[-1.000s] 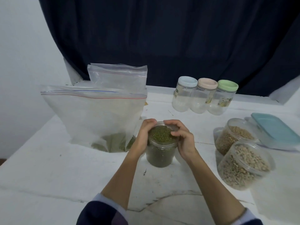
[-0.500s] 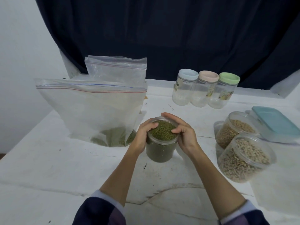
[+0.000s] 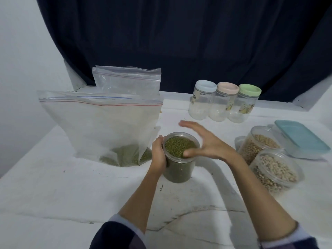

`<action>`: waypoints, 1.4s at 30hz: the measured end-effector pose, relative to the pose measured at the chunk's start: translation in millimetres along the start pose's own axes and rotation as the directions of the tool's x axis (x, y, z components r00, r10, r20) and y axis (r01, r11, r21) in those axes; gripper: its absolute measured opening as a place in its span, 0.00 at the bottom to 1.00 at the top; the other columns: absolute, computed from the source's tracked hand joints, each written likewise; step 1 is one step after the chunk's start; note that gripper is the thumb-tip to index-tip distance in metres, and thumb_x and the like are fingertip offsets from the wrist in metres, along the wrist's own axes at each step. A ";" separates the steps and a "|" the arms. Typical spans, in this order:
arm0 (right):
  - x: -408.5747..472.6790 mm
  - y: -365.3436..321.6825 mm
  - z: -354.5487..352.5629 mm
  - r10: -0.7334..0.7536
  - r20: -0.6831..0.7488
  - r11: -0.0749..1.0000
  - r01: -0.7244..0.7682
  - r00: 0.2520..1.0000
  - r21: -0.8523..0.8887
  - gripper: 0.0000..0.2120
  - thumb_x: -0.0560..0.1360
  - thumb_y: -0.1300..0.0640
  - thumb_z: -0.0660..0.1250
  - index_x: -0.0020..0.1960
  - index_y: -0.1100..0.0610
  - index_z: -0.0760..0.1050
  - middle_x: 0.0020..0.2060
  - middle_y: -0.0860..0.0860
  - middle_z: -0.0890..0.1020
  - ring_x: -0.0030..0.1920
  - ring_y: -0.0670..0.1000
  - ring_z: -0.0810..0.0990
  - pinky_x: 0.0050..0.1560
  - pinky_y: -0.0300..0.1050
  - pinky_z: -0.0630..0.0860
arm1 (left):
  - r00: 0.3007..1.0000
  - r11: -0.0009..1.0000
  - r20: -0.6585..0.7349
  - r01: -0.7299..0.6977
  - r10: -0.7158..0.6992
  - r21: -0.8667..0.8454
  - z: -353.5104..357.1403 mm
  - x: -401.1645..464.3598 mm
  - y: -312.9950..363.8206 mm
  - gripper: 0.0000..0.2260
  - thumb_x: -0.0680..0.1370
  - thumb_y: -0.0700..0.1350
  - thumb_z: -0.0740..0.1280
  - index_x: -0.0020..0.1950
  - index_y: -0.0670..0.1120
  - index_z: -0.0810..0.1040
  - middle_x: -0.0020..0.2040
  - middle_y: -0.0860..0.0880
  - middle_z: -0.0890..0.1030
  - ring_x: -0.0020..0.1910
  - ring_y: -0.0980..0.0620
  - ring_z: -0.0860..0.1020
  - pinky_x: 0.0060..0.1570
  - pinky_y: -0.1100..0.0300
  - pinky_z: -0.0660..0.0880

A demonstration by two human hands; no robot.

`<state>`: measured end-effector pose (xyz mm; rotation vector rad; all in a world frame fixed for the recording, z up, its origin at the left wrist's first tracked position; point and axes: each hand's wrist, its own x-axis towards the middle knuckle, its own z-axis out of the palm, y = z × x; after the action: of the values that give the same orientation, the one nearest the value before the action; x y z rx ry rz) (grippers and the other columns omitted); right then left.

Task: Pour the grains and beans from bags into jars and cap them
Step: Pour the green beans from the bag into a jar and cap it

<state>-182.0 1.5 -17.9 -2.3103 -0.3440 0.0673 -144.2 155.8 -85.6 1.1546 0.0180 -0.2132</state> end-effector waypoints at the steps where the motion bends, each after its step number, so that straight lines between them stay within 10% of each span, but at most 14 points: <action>1: 2.9 -5.7 0.8 0.013 0.130 0.993 0.002 0.991 -0.122 0.42 0.62 0.44 0.79 0.72 0.42 0.63 0.73 0.41 0.62 0.73 0.41 0.58 0.72 0.40 0.56 | 1.000 1.000 0.005 0.003 -0.003 -0.009 1.3 -1.5 2.3 0.24 0.84 0.46 0.46 0.42 0.41 0.79 0.35 0.48 0.83 0.40 0.52 0.79 0.44 0.59 0.75; 5: 5.4 -21.9 24.2 0.024 -0.070 0.940 -0.046 0.997 -0.339 0.40 0.61 0.35 0.72 0.69 0.46 0.67 0.65 0.44 0.69 0.66 0.44 0.65 0.66 0.48 0.68 | 0.999 0.997 -0.031 -0.016 0.014 -0.078 6.8 -6.2 5.1 0.22 0.83 0.44 0.48 0.40 0.41 0.78 0.32 0.49 0.82 0.37 0.53 0.79 0.39 0.61 0.76; 10: 11.6 -57.9 62.3 0.313 -0.437 0.591 -0.533 0.843 -0.605 0.42 0.69 0.26 0.53 0.66 0.60 0.67 0.58 0.57 0.72 0.56 0.57 0.73 0.49 0.48 0.73 | 0.962 0.987 -0.225 -0.157 0.152 -0.008 11.3 -7.6 -9.2 0.15 0.67 0.59 0.55 0.33 0.53 0.77 0.39 0.41 0.75 0.43 0.37 0.70 0.50 0.40 0.70; 16: 17.3 -86.7 -4.8 0.408 -0.219 0.569 -0.434 0.886 -0.699 0.35 0.76 0.30 0.45 0.42 0.58 0.74 0.37 0.52 0.77 0.38 0.54 0.74 0.37 0.46 0.65 | 0.968 0.994 -0.225 -0.111 0.108 -0.001 11.9 -4.6 -10.7 0.19 0.69 0.58 0.55 0.36 0.46 0.79 0.47 0.35 0.78 0.51 0.36 0.76 0.56 0.40 0.72; 18: 16.3 -82.5 -18.6 0.366 -0.062 0.565 -0.274 0.929 -0.778 0.30 0.73 0.30 0.57 0.55 0.56 0.73 0.54 0.55 0.78 0.52 0.56 0.76 0.50 0.50 0.70 | 0.973 0.994 -0.207 -0.104 0.098 -0.019 12.4 -3.3 -6.5 0.18 0.75 0.52 0.54 0.33 0.47 0.78 0.41 0.39 0.78 0.45 0.40 0.76 0.51 0.42 0.72; 20: 19.3 -71.2 -17.5 0.311 0.245 0.655 -0.020 0.918 -0.756 0.41 0.68 0.37 0.71 0.75 0.45 0.57 0.75 0.51 0.58 0.74 0.55 0.57 0.71 0.55 0.58 | 0.977 0.991 -0.172 -0.130 0.125 -0.019 13.7 2.3 -6.5 0.18 0.77 0.49 0.53 0.35 0.47 0.79 0.39 0.42 0.79 0.43 0.43 0.77 0.48 0.46 0.73; 22: 23.5 -60.0 -10.4 0.237 0.412 0.793 0.070 0.880 -0.605 0.46 0.68 0.47 0.76 0.76 0.38 0.50 0.77 0.45 0.51 0.75 0.51 0.49 0.73 0.53 0.54 | 0.984 0.991 -0.115 -0.135 0.134 0.005 10.8 8.6 -11.7 0.20 0.73 0.56 0.54 0.43 0.44 0.80 0.46 0.36 0.80 0.50 0.39 0.78 0.52 0.43 0.76; 27: 25.9 -39.6 7.2 0.114 0.171 0.706 0.042 0.979 -0.707 0.39 0.69 0.38 0.69 0.75 0.39 0.54 0.62 0.51 0.68 0.59 0.54 0.62 0.56 0.49 0.71 | 0.979 0.992 -0.158 -0.123 0.128 0.037 11.2 14.4 -14.4 0.21 0.73 0.57 0.54 0.45 0.44 0.80 0.49 0.37 0.80 0.53 0.40 0.78 0.55 0.44 0.76; 32: 14.9 -33.2 12.9 0.120 0.044 0.605 -0.037 0.992 -0.796 0.36 0.73 0.32 0.59 0.76 0.42 0.52 0.56 0.57 0.70 0.57 0.57 0.64 0.49 0.49 0.69 | 0.980 0.994 -0.167 -0.110 0.104 -0.028 30.7 14.5 -5.0 0.20 0.80 0.34 0.51 0.28 0.44 0.64 0.19 0.56 0.68 0.20 0.62 0.67 0.22 0.69 0.66; 42: -18.5 -1.6 -42.2 0.177 0.025 0.507 -0.069 0.984 -0.859 0.34 0.74 0.31 0.55 0.76 0.45 0.55 0.58 0.58 0.71 0.56 0.58 0.69 0.46 0.47 0.60 | 0.970 0.974 -0.176 -0.136 0.168 0.183 99.3 16.3 -42.6 0.19 0.77 0.34 0.57 0.28 0.50 0.66 0.30 0.50 0.67 0.32 0.52 0.63 0.34 0.59 0.64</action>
<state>-193.7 -32.2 11.4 -3.3610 -0.2969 0.1155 -145.2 46.5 -85.8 1.3370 0.0812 0.0345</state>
